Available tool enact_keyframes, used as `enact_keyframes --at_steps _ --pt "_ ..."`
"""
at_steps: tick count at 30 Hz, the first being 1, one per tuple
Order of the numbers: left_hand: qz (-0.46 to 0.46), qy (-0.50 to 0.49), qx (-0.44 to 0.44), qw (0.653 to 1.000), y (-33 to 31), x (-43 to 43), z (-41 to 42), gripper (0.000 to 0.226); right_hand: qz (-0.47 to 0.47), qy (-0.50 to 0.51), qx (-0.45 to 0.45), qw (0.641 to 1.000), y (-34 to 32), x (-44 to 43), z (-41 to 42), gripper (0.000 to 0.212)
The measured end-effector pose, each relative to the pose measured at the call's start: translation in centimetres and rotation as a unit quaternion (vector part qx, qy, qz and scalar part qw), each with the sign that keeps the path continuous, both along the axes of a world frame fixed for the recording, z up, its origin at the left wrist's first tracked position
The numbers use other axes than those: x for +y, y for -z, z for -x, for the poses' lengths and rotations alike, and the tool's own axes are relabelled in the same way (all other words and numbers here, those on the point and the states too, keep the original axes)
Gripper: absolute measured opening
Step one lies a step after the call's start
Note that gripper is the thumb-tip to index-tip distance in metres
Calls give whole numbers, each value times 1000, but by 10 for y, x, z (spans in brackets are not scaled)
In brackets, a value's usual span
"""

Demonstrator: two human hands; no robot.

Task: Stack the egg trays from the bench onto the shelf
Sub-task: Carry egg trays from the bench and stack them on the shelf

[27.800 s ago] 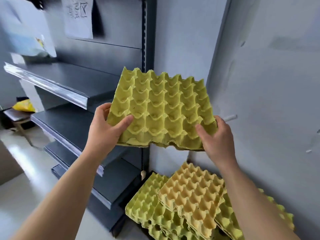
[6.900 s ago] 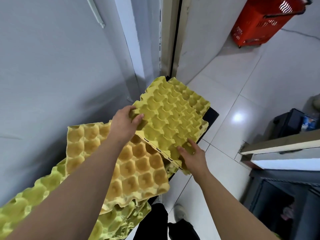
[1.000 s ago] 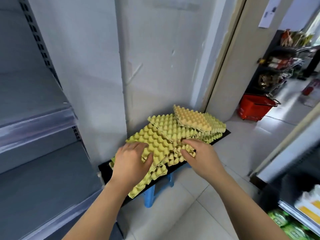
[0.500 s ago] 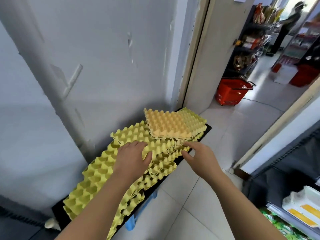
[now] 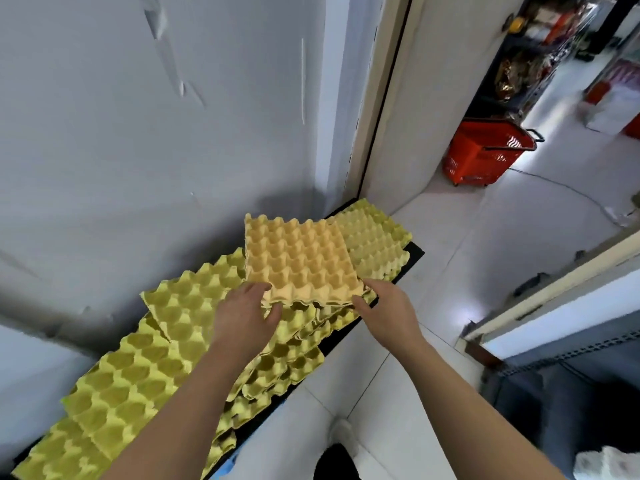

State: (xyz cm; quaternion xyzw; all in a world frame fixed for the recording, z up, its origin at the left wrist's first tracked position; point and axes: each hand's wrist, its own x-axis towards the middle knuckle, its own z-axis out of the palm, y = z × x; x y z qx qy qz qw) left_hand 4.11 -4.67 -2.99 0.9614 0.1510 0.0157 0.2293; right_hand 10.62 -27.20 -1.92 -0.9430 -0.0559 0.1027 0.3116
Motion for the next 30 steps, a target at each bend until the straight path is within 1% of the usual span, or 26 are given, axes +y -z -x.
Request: enact_keyframes --at_steps 5,8,12,15,19,22,25,30 --pt "8 -71 71 995 30 -11 -52 55 -9 -42 69 997 53 -9 -69 56" --pt "6 -107 118 987 50 -5 -75 65 -5 -49 110 993 83 -6 -100 66" --pt "25 -153 163 974 77 9 -99 83 -18 -48 156 986 119 3 -129 74" --pt "56 -174 175 968 94 18 -110 96 -20 -48 191 980 142 11 -144 83" --pt "95 -173 194 961 114 29 -115 111 -29 -49 245 968 171 19 -154 98" --pt "145 -175 183 956 123 32 -115 118 -55 -30 260 963 177 24 -157 95" --pt "166 -175 170 956 126 33 -116 121 -67 -15 260 963 186 25 -160 90" --pt "184 -182 136 956 118 33 -115 123 -77 7 216 973 180 29 -156 82"
